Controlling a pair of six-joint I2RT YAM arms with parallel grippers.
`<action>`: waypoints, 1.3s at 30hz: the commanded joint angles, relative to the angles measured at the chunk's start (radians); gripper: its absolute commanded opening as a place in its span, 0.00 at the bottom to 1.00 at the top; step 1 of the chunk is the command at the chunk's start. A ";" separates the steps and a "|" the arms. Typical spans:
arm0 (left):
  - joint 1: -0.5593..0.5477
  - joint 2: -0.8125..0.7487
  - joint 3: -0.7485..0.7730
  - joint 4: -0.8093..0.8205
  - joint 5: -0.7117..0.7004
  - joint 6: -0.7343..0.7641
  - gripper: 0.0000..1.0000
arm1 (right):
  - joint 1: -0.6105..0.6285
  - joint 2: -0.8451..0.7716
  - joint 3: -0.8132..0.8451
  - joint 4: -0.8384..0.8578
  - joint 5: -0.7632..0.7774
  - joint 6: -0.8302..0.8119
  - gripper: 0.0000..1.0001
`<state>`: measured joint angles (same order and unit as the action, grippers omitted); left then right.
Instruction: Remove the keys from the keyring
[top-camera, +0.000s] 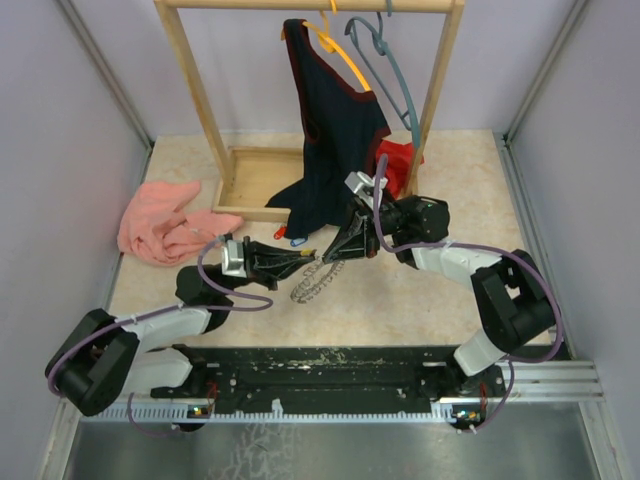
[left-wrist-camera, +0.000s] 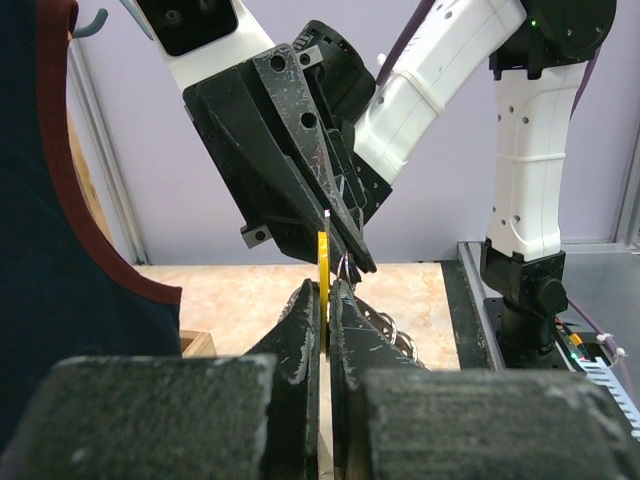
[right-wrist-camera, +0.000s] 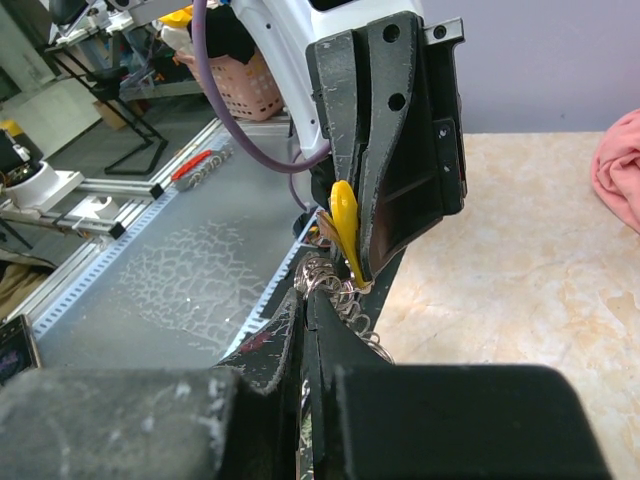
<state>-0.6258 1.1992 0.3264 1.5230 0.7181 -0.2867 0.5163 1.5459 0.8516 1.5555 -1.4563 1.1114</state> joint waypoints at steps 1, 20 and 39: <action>0.018 -0.013 -0.018 0.267 -0.069 0.032 0.00 | 0.011 -0.048 0.024 0.172 0.008 0.018 0.00; 0.032 -0.060 0.010 0.267 -0.112 0.019 0.00 | 0.017 -0.024 0.008 0.171 -0.021 -0.005 0.00; 0.031 -0.084 0.074 0.230 -0.114 -0.130 0.00 | 0.031 0.029 0.004 0.170 -0.048 -0.032 0.00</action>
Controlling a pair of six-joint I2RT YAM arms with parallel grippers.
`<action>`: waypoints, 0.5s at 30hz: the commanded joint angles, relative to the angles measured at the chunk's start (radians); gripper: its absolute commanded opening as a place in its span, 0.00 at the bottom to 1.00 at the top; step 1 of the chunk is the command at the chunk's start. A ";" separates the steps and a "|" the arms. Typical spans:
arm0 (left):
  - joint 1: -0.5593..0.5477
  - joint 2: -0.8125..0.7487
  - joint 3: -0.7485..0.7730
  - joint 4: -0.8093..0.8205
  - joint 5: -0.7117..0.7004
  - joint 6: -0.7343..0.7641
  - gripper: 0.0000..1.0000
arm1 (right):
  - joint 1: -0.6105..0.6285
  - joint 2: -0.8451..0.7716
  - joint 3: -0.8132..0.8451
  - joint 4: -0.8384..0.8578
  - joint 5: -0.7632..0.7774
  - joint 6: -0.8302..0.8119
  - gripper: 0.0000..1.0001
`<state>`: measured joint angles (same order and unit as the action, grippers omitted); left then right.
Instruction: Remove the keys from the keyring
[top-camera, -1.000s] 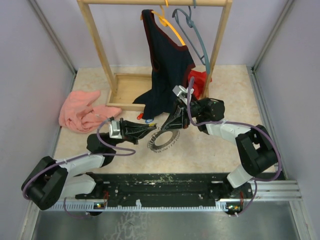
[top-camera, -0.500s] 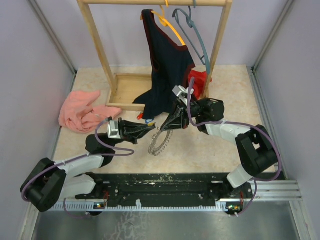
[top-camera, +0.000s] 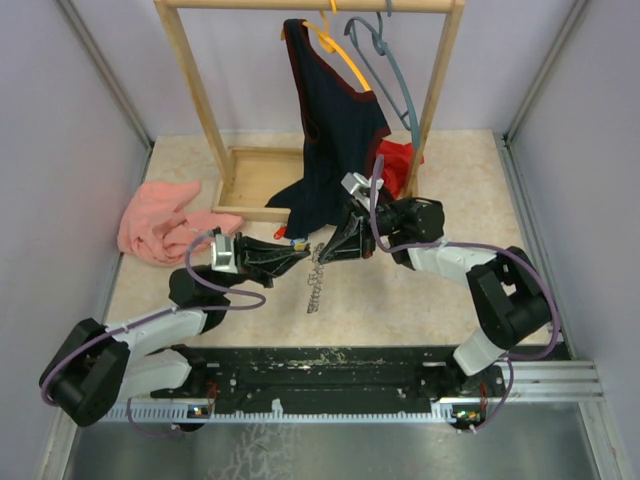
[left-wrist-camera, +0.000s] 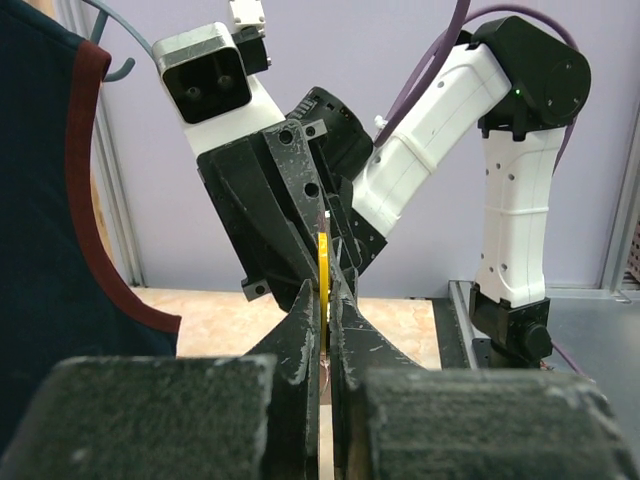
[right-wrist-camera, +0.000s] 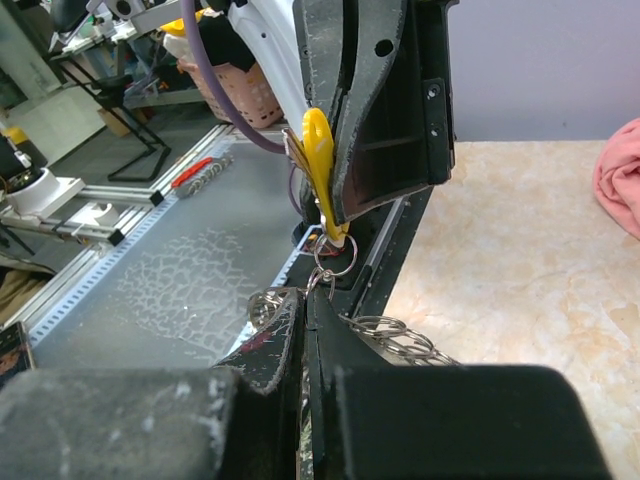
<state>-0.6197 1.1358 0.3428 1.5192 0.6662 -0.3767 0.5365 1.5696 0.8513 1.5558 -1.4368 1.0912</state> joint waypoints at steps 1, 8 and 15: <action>0.024 -0.022 0.062 0.232 -0.061 -0.053 0.00 | 0.011 0.008 0.006 0.169 -0.069 -0.015 0.00; 0.025 -0.013 0.082 0.215 -0.038 -0.107 0.00 | 0.011 0.029 0.020 0.169 -0.097 -0.008 0.00; 0.024 -0.021 0.051 0.188 -0.035 -0.082 0.00 | 0.010 0.029 0.052 0.170 -0.152 0.019 0.24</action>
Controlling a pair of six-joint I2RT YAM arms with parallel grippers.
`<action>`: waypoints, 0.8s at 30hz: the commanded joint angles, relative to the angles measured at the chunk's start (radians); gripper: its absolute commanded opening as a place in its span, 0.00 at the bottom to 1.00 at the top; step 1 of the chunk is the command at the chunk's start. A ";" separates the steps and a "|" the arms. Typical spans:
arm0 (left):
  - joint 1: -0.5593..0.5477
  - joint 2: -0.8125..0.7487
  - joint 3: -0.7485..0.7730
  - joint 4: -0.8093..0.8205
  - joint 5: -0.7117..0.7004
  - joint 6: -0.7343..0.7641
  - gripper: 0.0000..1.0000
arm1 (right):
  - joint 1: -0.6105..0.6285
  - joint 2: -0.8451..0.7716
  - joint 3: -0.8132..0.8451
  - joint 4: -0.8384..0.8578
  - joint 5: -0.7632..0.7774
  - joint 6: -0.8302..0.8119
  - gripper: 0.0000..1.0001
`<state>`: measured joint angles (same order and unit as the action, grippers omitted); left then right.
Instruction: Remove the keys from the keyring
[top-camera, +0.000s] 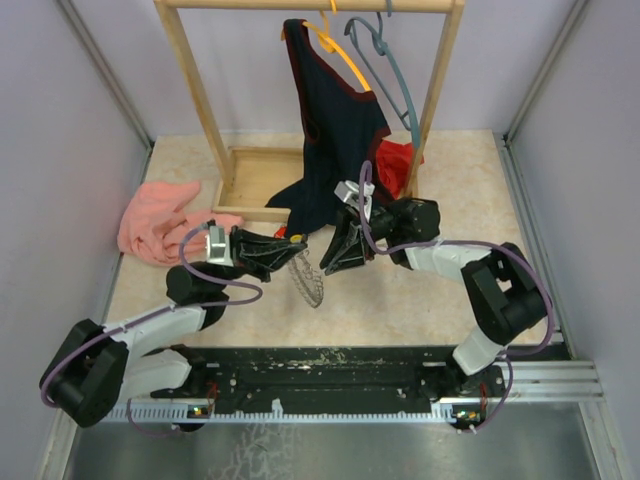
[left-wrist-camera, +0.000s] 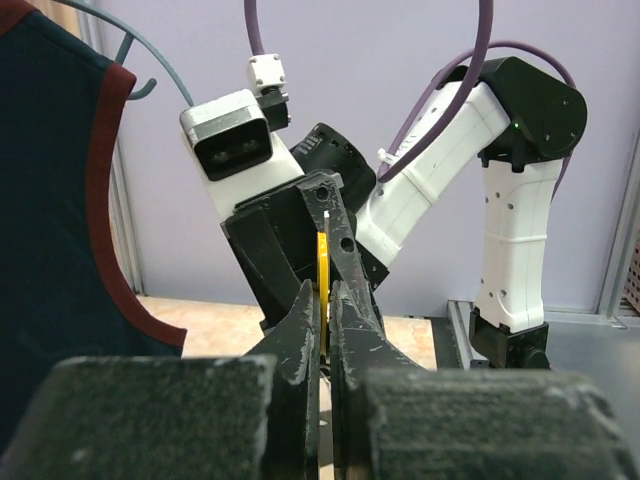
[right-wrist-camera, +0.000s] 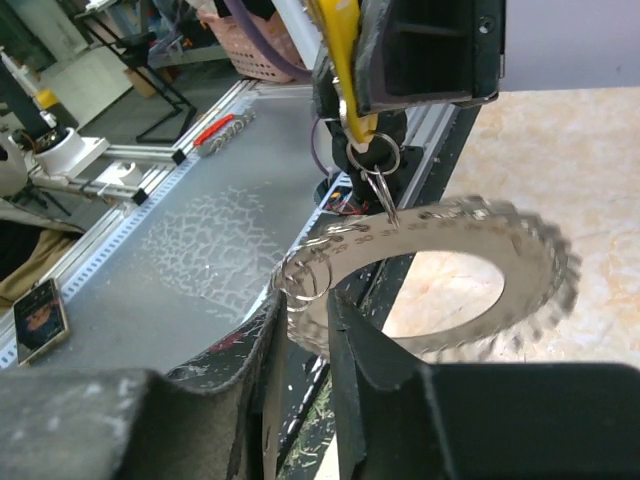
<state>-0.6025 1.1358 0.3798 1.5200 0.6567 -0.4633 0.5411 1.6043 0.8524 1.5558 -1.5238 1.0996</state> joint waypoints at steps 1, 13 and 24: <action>0.007 -0.023 0.008 0.183 -0.023 0.006 0.00 | 0.003 -0.007 0.057 0.170 -0.073 0.017 0.25; 0.007 -0.063 -0.025 0.123 -0.009 0.011 0.00 | -0.121 0.056 0.254 0.170 -0.131 0.261 0.27; 0.007 -0.068 -0.028 0.067 -0.031 0.022 0.00 | -0.228 0.106 0.411 0.163 0.186 0.468 0.26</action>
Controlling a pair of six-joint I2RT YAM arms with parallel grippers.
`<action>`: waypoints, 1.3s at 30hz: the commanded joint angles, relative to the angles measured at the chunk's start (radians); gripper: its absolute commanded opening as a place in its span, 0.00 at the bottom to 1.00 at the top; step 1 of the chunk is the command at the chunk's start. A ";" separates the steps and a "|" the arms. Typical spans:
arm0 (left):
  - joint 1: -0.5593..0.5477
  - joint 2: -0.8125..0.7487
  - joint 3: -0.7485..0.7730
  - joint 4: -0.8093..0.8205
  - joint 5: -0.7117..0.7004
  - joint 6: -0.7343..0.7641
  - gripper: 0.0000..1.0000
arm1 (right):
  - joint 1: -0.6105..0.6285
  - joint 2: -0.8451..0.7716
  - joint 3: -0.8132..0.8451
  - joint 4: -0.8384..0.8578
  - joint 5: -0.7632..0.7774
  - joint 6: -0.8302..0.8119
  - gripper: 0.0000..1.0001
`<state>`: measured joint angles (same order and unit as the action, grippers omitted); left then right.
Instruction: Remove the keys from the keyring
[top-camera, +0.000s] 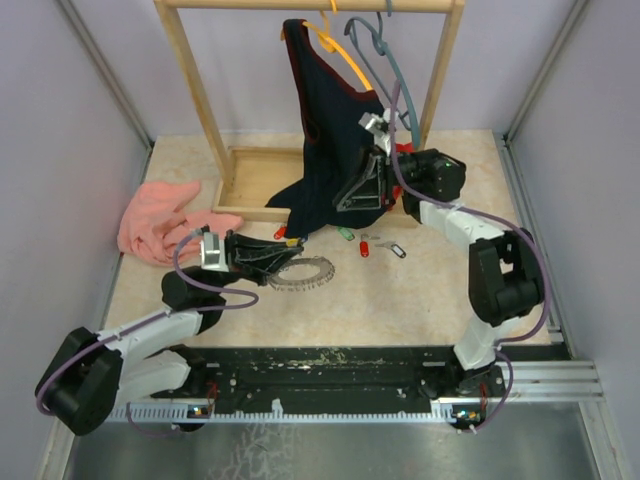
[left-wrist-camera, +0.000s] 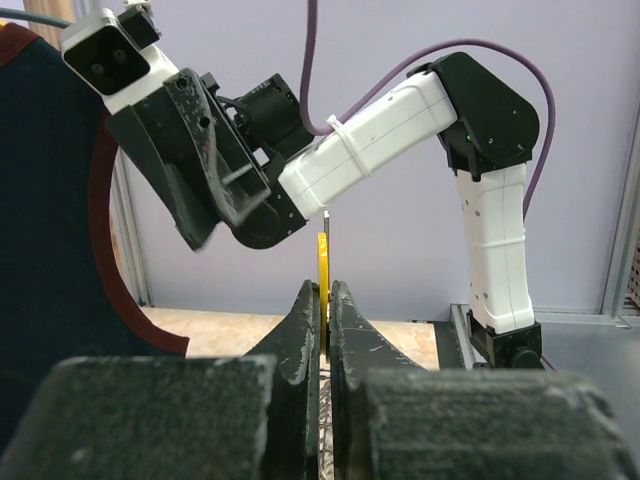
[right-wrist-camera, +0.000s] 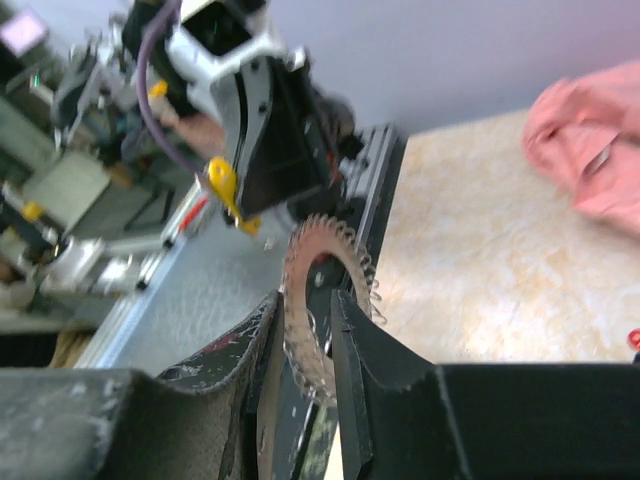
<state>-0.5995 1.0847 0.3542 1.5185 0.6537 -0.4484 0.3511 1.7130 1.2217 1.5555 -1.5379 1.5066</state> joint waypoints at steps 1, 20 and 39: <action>0.004 -0.014 -0.001 0.066 -0.031 0.011 0.00 | -0.037 -0.017 0.040 0.119 0.251 0.025 0.25; 0.006 0.064 0.051 0.044 0.054 -0.004 0.00 | 0.040 -0.505 -0.081 -1.841 0.411 -2.167 0.61; 0.005 0.212 0.138 0.191 0.242 -0.095 0.00 | 0.158 -0.475 -0.201 -1.826 0.263 -2.276 0.38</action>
<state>-0.5991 1.2728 0.4530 1.5192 0.8581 -0.4946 0.4904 1.2339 1.0206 -0.3191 -1.1698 -0.7784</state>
